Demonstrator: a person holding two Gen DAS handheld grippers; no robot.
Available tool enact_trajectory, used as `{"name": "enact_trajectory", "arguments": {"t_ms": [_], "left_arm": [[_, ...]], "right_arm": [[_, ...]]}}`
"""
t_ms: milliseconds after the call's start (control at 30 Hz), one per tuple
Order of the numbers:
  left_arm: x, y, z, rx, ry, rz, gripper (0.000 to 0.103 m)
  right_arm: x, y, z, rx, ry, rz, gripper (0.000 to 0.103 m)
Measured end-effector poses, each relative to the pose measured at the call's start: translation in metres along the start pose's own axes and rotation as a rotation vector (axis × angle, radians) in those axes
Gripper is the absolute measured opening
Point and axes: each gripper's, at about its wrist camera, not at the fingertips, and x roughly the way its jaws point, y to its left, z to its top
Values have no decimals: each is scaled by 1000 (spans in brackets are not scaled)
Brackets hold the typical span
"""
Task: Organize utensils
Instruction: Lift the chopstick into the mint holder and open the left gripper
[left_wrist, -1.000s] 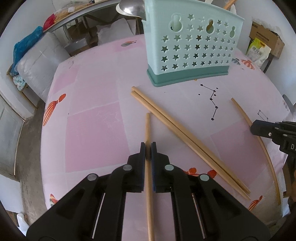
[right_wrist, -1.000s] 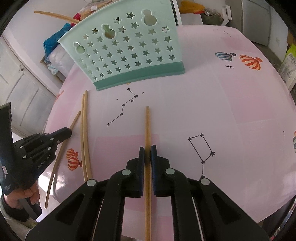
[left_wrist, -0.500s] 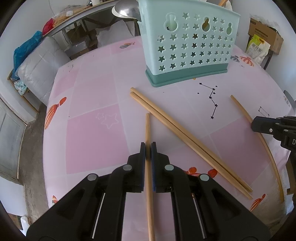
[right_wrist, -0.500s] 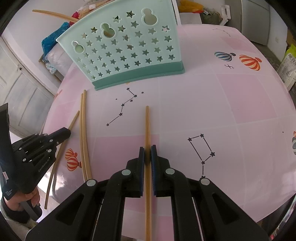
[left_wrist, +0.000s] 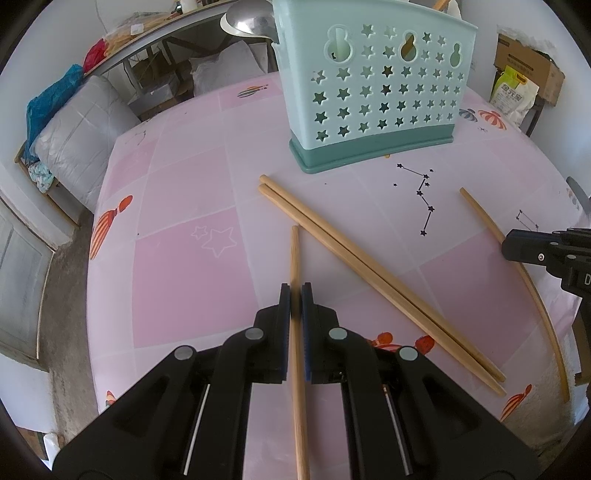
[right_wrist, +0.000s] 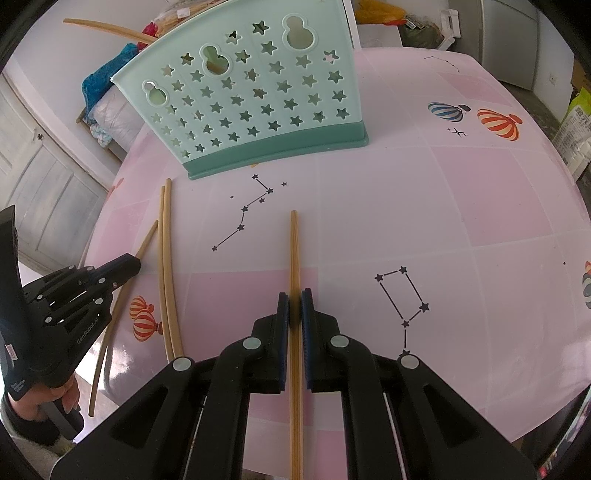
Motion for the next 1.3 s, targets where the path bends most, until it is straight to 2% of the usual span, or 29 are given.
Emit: {"name": "enact_trajectory", "arguments": {"t_ms": [233,367,533,633,833,1033,1133,1233,1300], "left_arm": [[5,4,3,5,-32,-8,5],[6,23,8,-81,-32,-98,4],[-25,48,12,-169,-121,-186,4],[-59,62,16,-219,-210,-280,4],[-115,73,31,-235,-368,-386,4],[-162,69,67,-208,-531,-492,4],[-185,63,95,-186,-625,-550,4],[-204,55,116,-161,-710,-579,4],[-216,48,132,-142,-780,-560,4]], "right_arm": [[1,1,0,-3,-4,-8,7],[1,2,0,3,-9,-3,7],[0,0,-1,11,-14,6,7],[0,0,0,10,-13,7,7],[0,-2,-1,15,-19,15,7],[-1,-2,-2,18,-20,20,7],[0,-2,-2,21,-18,18,7],[-1,-2,-2,21,-19,15,7],[-1,-2,-2,21,-18,12,7]]}}
